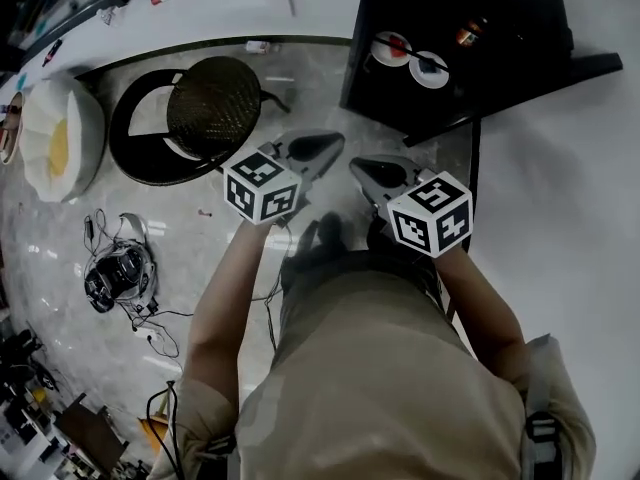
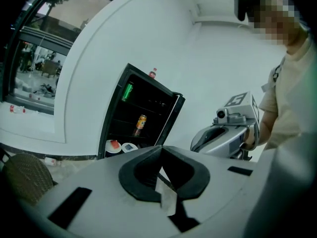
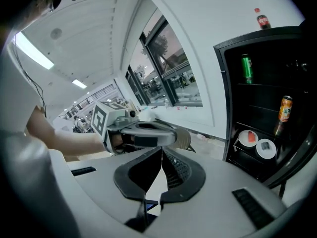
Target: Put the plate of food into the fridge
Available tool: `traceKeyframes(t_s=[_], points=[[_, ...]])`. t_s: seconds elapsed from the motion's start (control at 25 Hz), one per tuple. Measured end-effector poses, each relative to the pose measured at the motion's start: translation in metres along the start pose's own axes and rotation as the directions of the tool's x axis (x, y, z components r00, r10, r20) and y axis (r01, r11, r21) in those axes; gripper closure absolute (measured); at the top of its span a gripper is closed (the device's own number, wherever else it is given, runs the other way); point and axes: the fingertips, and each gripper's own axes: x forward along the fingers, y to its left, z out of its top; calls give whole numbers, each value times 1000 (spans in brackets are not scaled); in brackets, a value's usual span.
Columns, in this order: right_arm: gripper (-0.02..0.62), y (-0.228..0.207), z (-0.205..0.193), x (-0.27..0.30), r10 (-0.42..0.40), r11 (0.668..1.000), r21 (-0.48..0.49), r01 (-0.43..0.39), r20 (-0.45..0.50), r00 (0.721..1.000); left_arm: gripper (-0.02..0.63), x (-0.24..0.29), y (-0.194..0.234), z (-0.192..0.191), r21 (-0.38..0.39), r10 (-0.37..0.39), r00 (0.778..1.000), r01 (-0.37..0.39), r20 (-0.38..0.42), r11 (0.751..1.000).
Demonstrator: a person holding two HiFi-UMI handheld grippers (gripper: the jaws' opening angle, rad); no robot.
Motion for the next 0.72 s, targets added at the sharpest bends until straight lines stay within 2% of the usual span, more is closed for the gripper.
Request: traceKeyframes(t_s=[0.12, 0.4, 0.72], points=[[572, 7, -4, 2, -19, 998, -54, 19, -8, 1000, 596, -5, -6, -6, 32, -6, 1000, 6, -23, 999], [572, 18, -5, 3, -64, 981, -183, 61, -10, 998, 595, -12, -10, -8, 54, -4, 999, 6, -37, 999], [572, 28, -15, -2, -75, 975, -211, 70, -13, 997, 597, -15, -22, -11, 62, -20, 999, 22, -26, 998]])
